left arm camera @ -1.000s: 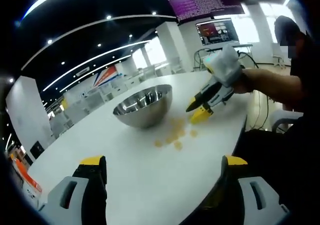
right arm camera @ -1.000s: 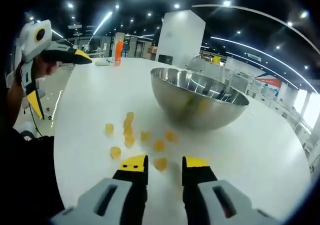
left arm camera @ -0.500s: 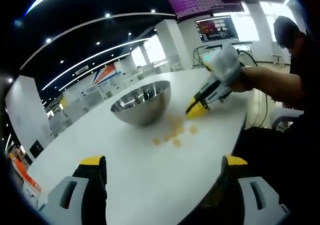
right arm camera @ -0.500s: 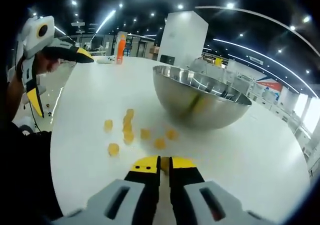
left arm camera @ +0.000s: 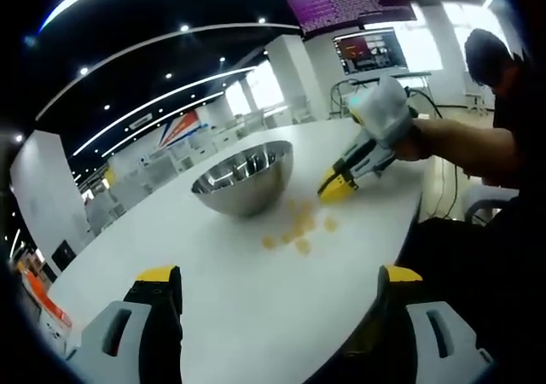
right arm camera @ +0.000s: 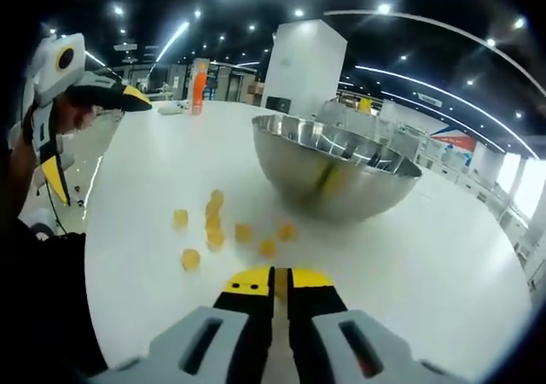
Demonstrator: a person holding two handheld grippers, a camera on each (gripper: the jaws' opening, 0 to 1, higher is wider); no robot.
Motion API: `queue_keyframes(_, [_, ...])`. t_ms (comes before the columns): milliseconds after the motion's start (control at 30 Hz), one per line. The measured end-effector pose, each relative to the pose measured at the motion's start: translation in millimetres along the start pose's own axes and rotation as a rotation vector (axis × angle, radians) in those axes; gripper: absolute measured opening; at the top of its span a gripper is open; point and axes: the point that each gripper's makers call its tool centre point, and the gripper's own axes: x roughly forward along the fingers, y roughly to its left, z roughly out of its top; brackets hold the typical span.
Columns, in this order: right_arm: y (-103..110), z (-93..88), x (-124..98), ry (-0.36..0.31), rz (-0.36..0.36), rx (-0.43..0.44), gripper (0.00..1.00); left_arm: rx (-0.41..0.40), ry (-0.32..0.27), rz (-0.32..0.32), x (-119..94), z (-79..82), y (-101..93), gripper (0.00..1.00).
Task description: Pick up the QQ candy scattered on the table and place it into the stainless steel bowl on the table
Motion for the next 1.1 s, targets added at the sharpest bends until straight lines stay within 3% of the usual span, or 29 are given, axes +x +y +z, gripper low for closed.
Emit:
queue_keyframes(100, [-2, 9.7, -7, -0.019, -0.002, 0.019, 0.05, -0.008, -0.009, 0.004, -1, 1.9, 2.9, 0.95])
queue_keyframes(233, [1, 36.9, -23, -0.067, 0.037, 0.034, 0.05, -0.007, -0.010, 0.010, -2, 1.7, 5.7, 0.95])
queue_keyframes(300, [10, 64.2, -39, -0.120, 0.083, 0.036, 0.05, -0.006, -0.010, 0.010, -2, 1.6, 6.3, 0.95])
queue_keyframes(700, [26, 207.8, -110, -0.411, 0.152, -0.072, 0.05, -0.007, -0.023, 0.008, -4, 4.1, 6.8, 0.95])
queue_keyframes(867, [7, 257.5, -127, -0.491, 0.080, -0.156, 0.05, -0.007, -0.026, 0.012, -6, 5.2, 9.8, 0.95])
queue_keyframes(1100, [-23, 311.5, -122, -0.535, 0.032, -0.185, 0.05, -0.002, -0.027, 0.006, -5, 6.7, 9.6, 0.95])
